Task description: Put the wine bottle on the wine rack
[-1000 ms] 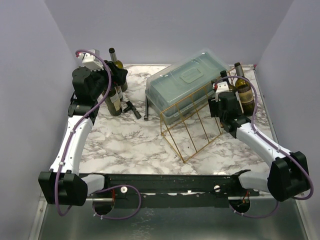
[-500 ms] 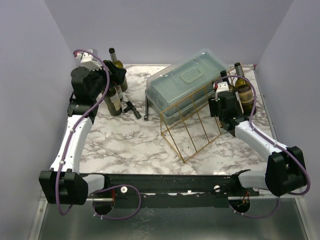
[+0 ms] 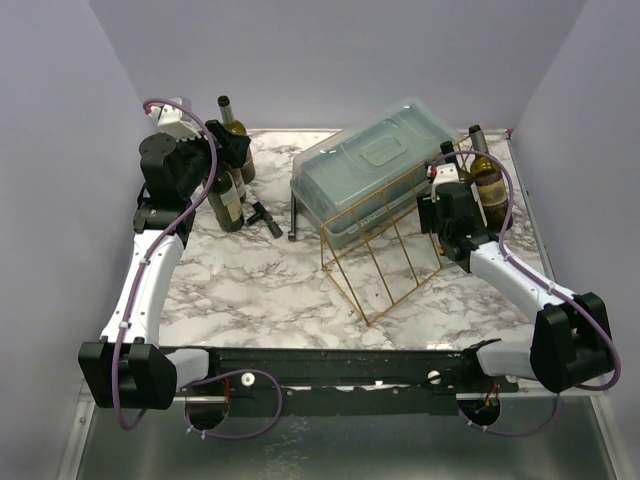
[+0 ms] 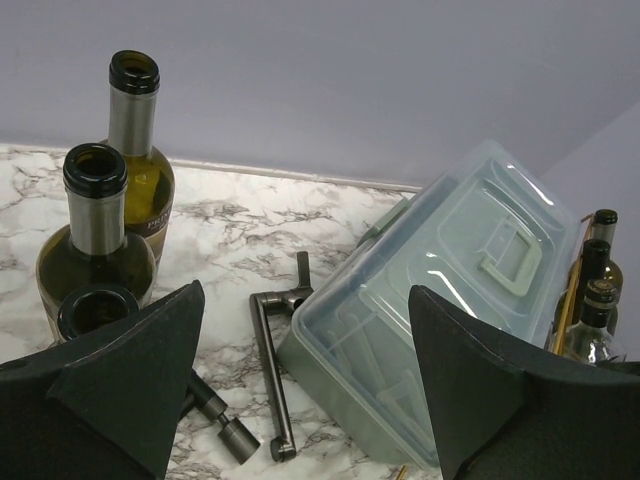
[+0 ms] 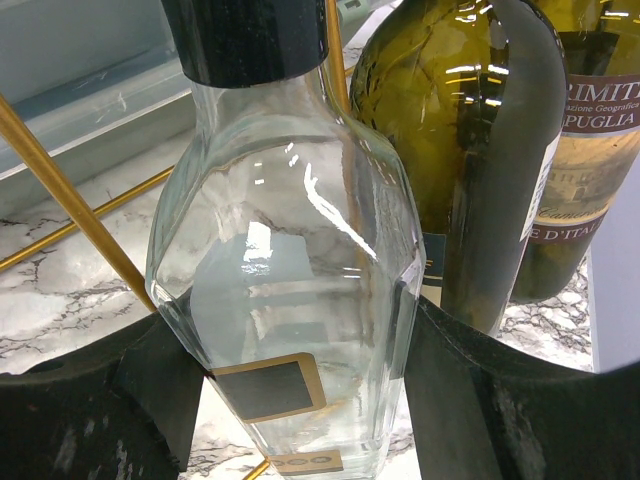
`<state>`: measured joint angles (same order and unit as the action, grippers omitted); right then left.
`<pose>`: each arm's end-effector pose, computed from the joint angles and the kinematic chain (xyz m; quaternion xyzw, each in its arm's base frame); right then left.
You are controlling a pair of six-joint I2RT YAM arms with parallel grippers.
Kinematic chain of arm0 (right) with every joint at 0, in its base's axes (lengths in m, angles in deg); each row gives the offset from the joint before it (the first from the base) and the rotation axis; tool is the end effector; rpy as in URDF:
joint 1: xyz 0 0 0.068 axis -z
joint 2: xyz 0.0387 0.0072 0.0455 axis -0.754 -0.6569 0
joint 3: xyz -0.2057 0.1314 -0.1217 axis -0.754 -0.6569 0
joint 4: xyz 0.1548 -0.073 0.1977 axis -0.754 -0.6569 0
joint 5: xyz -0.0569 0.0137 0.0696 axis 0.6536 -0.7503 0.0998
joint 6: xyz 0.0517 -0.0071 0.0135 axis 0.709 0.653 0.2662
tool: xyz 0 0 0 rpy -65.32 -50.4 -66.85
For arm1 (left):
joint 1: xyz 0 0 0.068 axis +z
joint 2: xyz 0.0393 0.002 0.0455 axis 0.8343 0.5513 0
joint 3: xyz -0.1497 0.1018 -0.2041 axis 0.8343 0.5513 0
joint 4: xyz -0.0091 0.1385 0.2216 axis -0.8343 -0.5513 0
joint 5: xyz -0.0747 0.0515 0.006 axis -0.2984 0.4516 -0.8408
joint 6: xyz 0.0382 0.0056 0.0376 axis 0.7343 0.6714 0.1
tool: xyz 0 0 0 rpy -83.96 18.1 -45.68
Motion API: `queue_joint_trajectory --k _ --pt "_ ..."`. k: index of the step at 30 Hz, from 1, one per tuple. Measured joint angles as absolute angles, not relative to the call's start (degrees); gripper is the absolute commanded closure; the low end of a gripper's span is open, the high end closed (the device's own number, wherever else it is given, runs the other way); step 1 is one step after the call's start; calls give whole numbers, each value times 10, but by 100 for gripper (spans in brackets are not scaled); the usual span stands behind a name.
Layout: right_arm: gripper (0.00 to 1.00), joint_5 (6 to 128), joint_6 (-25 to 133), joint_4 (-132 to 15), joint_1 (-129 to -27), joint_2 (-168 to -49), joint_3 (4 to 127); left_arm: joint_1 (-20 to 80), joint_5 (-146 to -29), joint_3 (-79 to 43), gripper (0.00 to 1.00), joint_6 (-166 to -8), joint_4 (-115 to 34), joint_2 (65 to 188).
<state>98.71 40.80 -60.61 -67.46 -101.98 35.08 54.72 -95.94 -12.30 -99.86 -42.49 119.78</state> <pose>0.2734 0.0762 0.2452 -0.0841 0.8562 -0.1318 0.4924 0.2811 -0.0192 0.4035 -0.0400 0.7220 -0.2543 0.6422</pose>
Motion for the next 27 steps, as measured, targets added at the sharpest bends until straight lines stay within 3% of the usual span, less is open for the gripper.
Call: queue_joint_trajectory --k 12,27 --pt "24 986 411 -606 -675 -1020 351 550 -961 -120 16 -1003 -425 1198" --pt "20 976 411 -634 -675 -989 367 557 -967 -119 16 -1013 -423 1198"
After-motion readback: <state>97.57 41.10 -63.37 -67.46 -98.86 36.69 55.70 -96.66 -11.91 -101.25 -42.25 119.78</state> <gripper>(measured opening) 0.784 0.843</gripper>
